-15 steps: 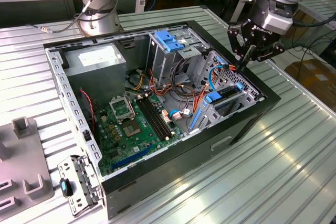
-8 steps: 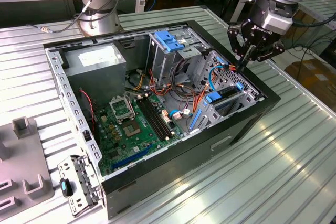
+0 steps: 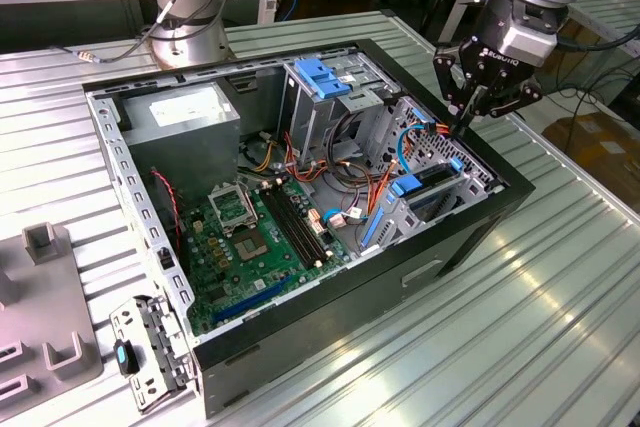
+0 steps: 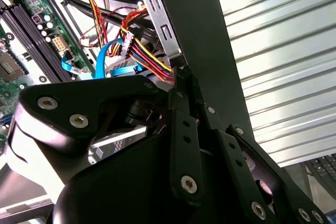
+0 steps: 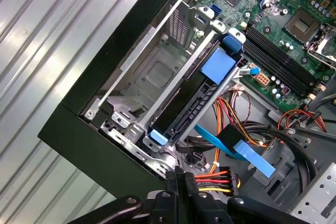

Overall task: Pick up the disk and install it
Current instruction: 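Insert the first disk wire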

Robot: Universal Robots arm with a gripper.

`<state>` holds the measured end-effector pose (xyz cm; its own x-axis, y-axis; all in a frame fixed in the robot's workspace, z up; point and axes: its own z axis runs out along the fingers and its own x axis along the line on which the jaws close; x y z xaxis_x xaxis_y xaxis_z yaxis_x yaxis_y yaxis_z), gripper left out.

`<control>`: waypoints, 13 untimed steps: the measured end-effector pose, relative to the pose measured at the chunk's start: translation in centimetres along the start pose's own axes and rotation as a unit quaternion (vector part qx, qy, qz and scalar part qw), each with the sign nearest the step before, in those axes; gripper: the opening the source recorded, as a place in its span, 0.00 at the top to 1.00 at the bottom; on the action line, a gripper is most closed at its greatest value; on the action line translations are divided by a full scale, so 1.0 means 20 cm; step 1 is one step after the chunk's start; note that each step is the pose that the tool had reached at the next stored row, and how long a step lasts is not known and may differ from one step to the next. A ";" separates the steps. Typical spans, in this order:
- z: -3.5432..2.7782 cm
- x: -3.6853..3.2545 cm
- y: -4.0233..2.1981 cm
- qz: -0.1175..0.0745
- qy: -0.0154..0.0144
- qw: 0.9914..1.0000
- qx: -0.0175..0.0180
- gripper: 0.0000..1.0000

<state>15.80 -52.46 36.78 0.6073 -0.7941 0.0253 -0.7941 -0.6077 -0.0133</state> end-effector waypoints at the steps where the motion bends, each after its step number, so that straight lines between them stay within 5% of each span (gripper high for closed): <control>1: 0.000 0.000 0.000 0.006 0.000 1.000 0.000 0.83; 9: -0.001 -0.025 0.057 0.009 0.000 1.000 0.000 0.83; 13: -0.001 -0.025 0.058 0.038 0.000 0.999 -0.001 0.83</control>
<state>14.57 -52.77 36.78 0.5448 -0.8382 0.0252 -0.8382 -0.5453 -0.0134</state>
